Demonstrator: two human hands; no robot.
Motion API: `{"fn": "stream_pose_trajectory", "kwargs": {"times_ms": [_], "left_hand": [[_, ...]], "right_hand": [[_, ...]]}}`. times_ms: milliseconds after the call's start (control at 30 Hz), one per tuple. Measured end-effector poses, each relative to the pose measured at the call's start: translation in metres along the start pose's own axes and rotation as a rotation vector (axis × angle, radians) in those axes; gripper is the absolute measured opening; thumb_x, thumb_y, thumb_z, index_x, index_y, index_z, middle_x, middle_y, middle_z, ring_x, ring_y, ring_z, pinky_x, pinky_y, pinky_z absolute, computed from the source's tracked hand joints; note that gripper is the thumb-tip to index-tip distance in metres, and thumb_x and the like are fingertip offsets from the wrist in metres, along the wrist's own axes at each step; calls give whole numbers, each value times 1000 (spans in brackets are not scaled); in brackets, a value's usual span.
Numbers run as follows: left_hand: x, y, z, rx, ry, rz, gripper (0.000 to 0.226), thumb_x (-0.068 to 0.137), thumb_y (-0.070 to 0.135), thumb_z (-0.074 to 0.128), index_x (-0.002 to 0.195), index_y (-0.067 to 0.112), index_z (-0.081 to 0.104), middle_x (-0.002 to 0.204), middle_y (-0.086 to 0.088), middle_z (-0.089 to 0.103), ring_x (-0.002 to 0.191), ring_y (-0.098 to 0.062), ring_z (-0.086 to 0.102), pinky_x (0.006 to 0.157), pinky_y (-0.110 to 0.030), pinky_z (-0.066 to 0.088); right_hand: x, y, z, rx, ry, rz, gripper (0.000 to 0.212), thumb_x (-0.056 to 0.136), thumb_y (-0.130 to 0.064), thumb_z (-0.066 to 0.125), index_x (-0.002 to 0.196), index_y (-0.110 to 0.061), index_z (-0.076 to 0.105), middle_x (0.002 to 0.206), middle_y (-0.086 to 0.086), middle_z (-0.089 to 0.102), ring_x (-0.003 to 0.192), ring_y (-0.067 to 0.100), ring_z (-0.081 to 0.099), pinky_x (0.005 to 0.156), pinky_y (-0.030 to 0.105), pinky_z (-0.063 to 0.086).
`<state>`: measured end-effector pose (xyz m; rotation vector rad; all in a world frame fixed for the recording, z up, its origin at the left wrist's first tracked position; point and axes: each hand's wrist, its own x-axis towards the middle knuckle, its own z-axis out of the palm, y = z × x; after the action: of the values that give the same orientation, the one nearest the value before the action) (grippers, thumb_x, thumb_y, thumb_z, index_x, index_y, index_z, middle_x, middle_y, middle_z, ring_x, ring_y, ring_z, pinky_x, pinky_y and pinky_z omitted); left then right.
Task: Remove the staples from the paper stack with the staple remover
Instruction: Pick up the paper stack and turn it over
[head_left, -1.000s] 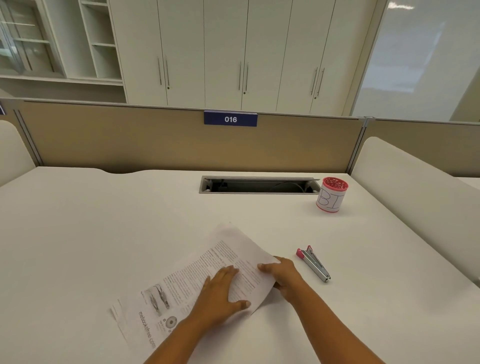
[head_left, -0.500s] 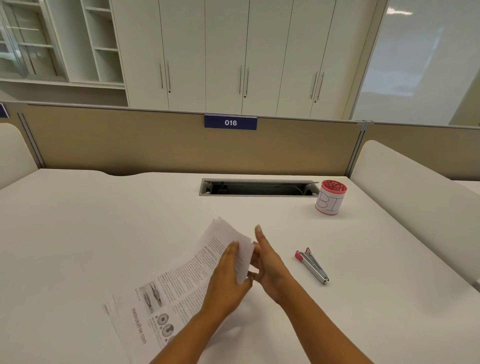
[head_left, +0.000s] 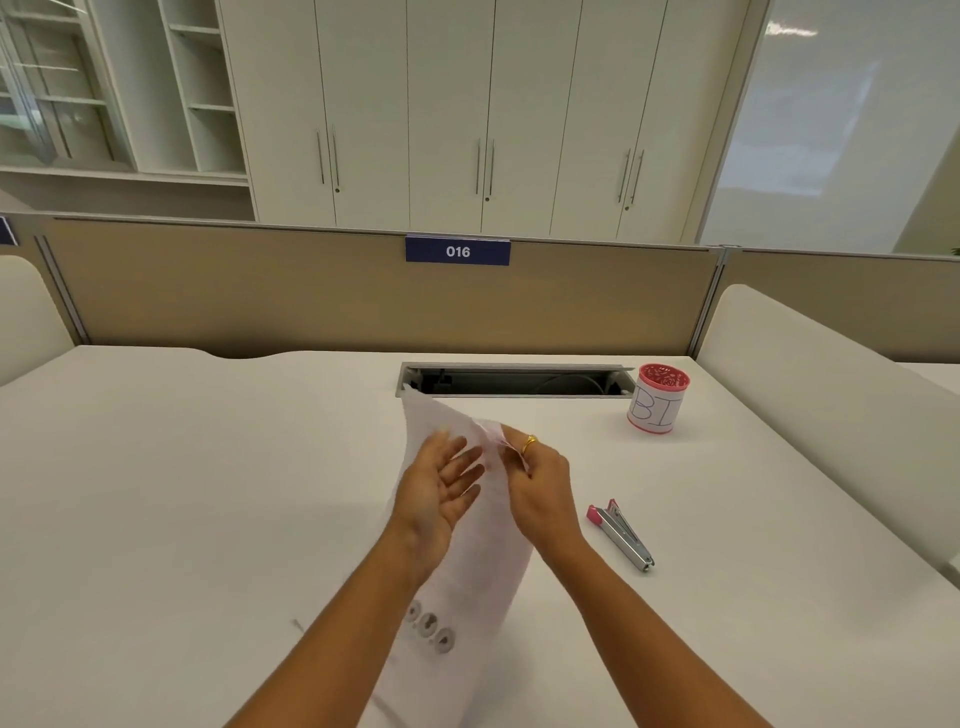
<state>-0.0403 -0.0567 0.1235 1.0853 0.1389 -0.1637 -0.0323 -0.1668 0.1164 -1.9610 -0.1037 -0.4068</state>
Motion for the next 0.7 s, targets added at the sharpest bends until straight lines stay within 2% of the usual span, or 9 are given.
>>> {"fn": "stream_pose_trajectory", "kwargs": {"times_ms": [67, 133, 233, 333, 400, 500, 600, 633, 700], "left_hand": [[7, 15, 1, -40, 39, -54, 49, 88, 51, 46, 102, 7, 63, 89, -10, 71, 84, -24, 68, 77, -34, 55], [11, 27, 0, -45, 84, -58, 43, 84, 45, 57, 92, 3, 64, 80, -12, 70, 70, -24, 67, 62, -32, 58], [17, 35, -3, 66, 212, -2, 25, 85, 14, 63, 103, -1, 57, 107, -16, 64, 77, -25, 62, 64, -36, 56], [21, 37, -10, 33, 246, 43, 35, 85, -1, 59, 119, 1, 53, 128, -16, 56, 94, -29, 57, 76, -39, 50], [22, 37, -16, 11, 256, 47, 36, 85, -2, 58, 121, 1, 53, 131, -16, 56, 98, -29, 56, 73, -38, 50], [21, 33, -22, -25, 269, 52, 38, 86, -2, 57, 123, 3, 53, 132, -15, 56, 99, -28, 55, 82, -41, 48], [18, 27, -28, -44, 239, 59, 34, 86, -3, 57, 118, 7, 56, 124, -12, 59, 95, -27, 58, 85, -43, 49], [16, 25, -30, -41, 215, 54, 31, 86, -3, 56, 115, 8, 57, 120, -11, 60, 91, -26, 60, 81, -41, 51], [11, 22, -36, -15, 162, 35, 25, 86, -3, 56, 108, 9, 59, 113, -9, 62, 86, -23, 62, 71, -37, 52]], "right_hand": [[-4, -6, -1, -92, -9, -291, 34, 92, -3, 43, 119, -13, 63, 117, 5, 67, 104, 16, 61, 93, 20, 45], [-7, -5, 1, -239, -32, -578, 35, 83, -1, 50, 111, -11, 67, 114, 8, 69, 109, 24, 62, 94, 26, 42], [-12, 6, 8, -380, -2, -753, 32, 73, -9, 71, 105, -10, 70, 112, 9, 70, 108, 32, 62, 90, 43, 47], [-18, 18, 10, -358, 135, -695, 35, 71, -33, 74, 99, -12, 72, 107, 6, 72, 107, 20, 61, 89, 33, 46], [-26, 22, 11, -216, 239, -530, 37, 75, -50, 64, 87, -16, 71, 97, 1, 70, 99, 12, 55, 84, 21, 42], [-31, 32, 13, 40, 350, 59, 51, 80, -69, 42, 77, -19, 56, 82, -7, 56, 82, 16, 53, 68, 23, 41], [-21, 42, 4, 441, 99, 767, 57, 83, -68, 37, 86, -14, 53, 86, 4, 61, 78, 22, 57, 68, 33, 46], [-18, 45, -2, 632, 37, 900, 59, 83, -69, 39, 89, -12, 54, 89, 7, 63, 79, 23, 59, 66, 34, 49], [-11, 48, -12, 894, 10, 982, 53, 84, -60, 50, 92, -7, 54, 91, 13, 65, 77, 27, 62, 60, 36, 53]]}}
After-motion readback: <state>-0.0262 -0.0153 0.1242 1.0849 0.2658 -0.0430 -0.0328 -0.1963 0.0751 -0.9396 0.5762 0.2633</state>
